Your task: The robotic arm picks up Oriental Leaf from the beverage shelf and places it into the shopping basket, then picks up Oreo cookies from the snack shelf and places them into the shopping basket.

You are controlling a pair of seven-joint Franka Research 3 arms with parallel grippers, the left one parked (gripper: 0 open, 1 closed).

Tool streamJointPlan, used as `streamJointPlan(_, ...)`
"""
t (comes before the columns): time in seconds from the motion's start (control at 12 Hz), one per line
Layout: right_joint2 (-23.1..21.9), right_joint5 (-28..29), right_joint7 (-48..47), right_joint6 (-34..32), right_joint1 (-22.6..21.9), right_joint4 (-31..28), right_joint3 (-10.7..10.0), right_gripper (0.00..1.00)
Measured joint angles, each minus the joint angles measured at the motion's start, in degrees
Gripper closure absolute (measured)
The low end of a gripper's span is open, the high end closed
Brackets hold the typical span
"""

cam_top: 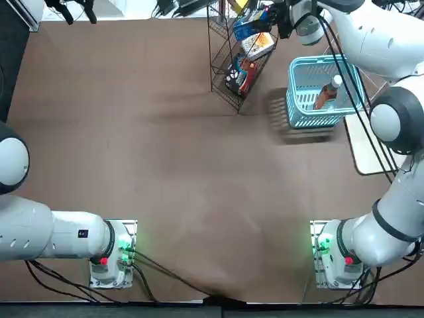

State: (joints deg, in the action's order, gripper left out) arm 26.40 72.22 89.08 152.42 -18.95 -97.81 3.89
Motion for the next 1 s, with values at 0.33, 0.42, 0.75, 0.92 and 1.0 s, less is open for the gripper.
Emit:
streamJointPlan(0.33, 0.0, 0.0, 0.0, 0.0, 0.0, 0.0, 0.0, 0.49)
streamJointPlan(0.42, 0.0, 0.0, -0.1, 0.0, 0.0, 0.1, 0.0, 0.49)
streamJointPlan(0.75, -0.9, 0.0, -0.5, 0.2, -0.1, 1.1, 0.0, 0.49)
streamJointPlan(0.92, -2.5, 0.0, -0.6, 0.3, -0.1, 1.5, 0.0, 0.49)
streamJointPlan(1.0, -2.9, 0.0, -0.7, 0.3, -0.2, 1.6, 0.0, 0.49)
